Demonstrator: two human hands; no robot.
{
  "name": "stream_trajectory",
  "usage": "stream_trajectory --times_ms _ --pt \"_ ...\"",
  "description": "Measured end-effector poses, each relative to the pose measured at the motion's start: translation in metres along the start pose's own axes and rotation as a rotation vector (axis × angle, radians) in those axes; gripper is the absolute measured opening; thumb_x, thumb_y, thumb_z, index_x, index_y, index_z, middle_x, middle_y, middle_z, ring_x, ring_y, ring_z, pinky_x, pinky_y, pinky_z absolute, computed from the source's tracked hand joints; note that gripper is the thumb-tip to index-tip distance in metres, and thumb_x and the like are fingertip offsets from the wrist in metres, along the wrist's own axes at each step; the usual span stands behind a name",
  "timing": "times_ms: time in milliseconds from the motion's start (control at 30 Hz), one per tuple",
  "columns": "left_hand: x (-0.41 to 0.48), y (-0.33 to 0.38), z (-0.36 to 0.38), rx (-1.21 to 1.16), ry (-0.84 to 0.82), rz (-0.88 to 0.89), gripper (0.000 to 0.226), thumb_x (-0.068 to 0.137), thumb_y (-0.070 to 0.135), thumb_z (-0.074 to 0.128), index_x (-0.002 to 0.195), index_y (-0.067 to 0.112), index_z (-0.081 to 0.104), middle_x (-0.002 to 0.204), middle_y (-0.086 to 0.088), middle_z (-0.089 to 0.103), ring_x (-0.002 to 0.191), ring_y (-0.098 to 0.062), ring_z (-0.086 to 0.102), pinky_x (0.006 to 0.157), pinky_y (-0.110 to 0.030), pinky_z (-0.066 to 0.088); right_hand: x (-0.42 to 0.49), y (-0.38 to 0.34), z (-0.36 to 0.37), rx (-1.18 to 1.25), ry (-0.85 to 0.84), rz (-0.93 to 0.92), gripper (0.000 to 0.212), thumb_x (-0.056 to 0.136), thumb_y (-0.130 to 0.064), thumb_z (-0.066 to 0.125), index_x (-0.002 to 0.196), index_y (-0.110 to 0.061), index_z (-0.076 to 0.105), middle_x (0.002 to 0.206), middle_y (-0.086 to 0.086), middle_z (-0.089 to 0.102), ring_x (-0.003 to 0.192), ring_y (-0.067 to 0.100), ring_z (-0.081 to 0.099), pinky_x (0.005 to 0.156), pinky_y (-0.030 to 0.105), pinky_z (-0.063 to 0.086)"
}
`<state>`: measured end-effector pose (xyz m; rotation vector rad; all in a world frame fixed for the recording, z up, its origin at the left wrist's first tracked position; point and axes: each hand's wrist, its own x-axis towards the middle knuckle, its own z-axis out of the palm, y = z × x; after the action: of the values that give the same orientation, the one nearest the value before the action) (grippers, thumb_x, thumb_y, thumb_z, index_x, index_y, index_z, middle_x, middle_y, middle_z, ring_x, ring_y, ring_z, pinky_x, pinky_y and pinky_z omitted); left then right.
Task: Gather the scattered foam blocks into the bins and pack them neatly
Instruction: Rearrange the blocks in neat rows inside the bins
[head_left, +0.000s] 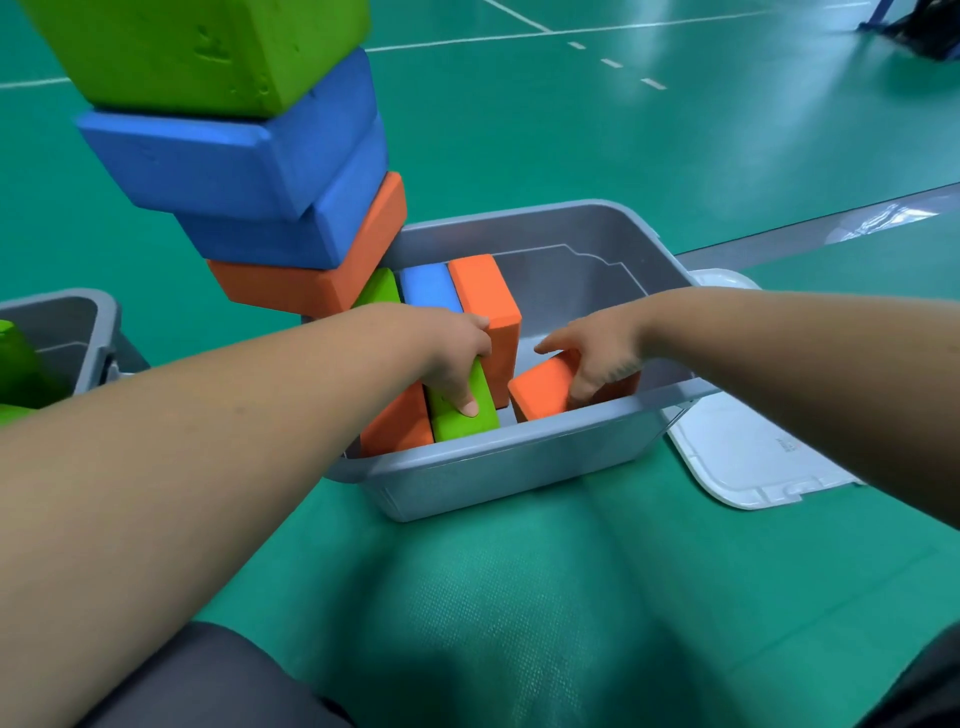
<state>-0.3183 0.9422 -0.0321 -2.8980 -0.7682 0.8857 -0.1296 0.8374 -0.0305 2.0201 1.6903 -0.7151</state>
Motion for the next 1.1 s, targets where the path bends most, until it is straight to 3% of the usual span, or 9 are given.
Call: stream_trajectory --times_ms 100,233,433,567,633,700,800,900,1100 --pt "0.0 0.001 0.0 0.007 -0.008 -0.005 0.093 0.086 0.062 0.074 0.161 0.025 0.031 0.174 0.004 0.002 0.152 -0.03 0.032 0.119 -0.046 0.036 -0.003 -0.001 0.001 -0.044 0.15 -0.031 0.083 0.084 -0.067 0.07 0.153 -0.031 0.041 0.143 0.002 0.058 0.124 0.028 0.056 0.104 0.04 0.046" --pt "-0.001 0.001 0.001 0.01 -0.022 -0.006 0.094 0.088 0.063 0.071 0.162 0.026 0.028 0.174 0.005 0.001 0.152 -0.03 0.031 0.12 -0.046 0.034 -0.007 -0.004 -0.001 -0.138 0.157 -0.061 0.089 0.076 -0.076 0.071 0.147 -0.028 0.049 0.135 0.002 0.062 0.117 0.027 0.059 0.099 0.041 0.05" --pt "0.0 -0.002 0.003 0.003 -0.043 -0.017 0.097 0.087 0.067 0.07 0.163 0.029 0.024 0.174 0.005 -0.002 0.153 -0.033 0.029 0.121 -0.05 0.033 -0.009 -0.008 -0.001 -0.283 0.032 -0.065 0.093 0.082 -0.057 0.074 0.16 -0.035 0.027 0.148 0.001 0.05 0.13 0.028 0.054 0.105 0.044 0.046" --pt "-0.002 0.0 0.004 0.002 -0.047 -0.019 0.096 0.089 0.065 0.069 0.164 0.028 0.022 0.174 0.005 -0.003 0.153 -0.033 0.029 0.121 -0.049 0.033 -0.013 0.001 0.007 -0.372 0.044 -0.043 0.074 0.086 -0.033 0.07 0.151 -0.033 0.035 0.137 0.006 0.055 0.117 0.032 0.059 0.098 0.048 0.05" --pt "-0.003 0.0 0.004 -0.003 -0.043 -0.017 0.096 0.089 0.065 0.069 0.164 0.029 0.022 0.174 0.005 -0.003 0.153 -0.033 0.029 0.121 -0.049 0.032 -0.016 0.004 0.008 -0.32 0.065 -0.035 0.059 0.083 -0.032 0.069 0.138 -0.031 0.047 0.124 0.004 0.061 0.107 0.029 0.062 0.093 0.048 0.053" --pt "-0.003 0.0 0.004 -0.009 -0.043 -0.021 0.096 0.088 0.064 0.069 0.164 0.03 0.022 0.174 0.005 -0.003 0.153 -0.033 0.029 0.121 -0.049 0.032 -0.019 0.005 0.003 -0.24 0.126 -0.015 0.049 0.076 -0.043 0.073 0.12 -0.029 0.056 0.108 0.001 0.064 0.095 0.026 0.062 0.086 0.043 0.056" --pt "-0.004 -0.001 0.003 -0.026 -0.036 -0.028 0.098 0.088 0.062 0.072 0.164 0.026 0.022 0.174 0.004 -0.001 0.154 -0.031 0.028 0.121 -0.046 0.031 -0.027 0.004 -0.012 -0.155 0.27 0.03 0.057 0.066 -0.067 0.07 0.104 -0.025 0.061 0.092 0.001 0.064 0.086 0.027 0.063 0.08 0.04 0.058" --pt "-0.004 0.001 0.001 -0.039 -0.022 -0.041 0.103 0.087 0.062 0.073 0.165 0.019 0.02 0.174 0.001 0.001 0.154 -0.029 0.028 0.12 -0.043 0.03 -0.034 0.005 -0.026 -0.073 0.447 0.071 0.067 0.071 -0.084 0.055 0.09 -0.021 0.065 0.084 0.006 0.066 0.083 0.029 0.062 0.071 0.036 0.053" --pt "-0.003 -0.001 0.001 -0.059 -0.032 -0.067 0.109 0.085 0.064 0.074 0.166 0.02 0.016 0.174 0.001 0.0 0.155 -0.03 0.027 0.121 -0.044 0.03 -0.04 -0.005 -0.045 0.346 0.54 0.213 0.072 0.078 -0.08 0.057 0.074 -0.009 0.067 0.076 0.014 0.066 0.066 0.029 0.065 0.053 0.031 0.044"
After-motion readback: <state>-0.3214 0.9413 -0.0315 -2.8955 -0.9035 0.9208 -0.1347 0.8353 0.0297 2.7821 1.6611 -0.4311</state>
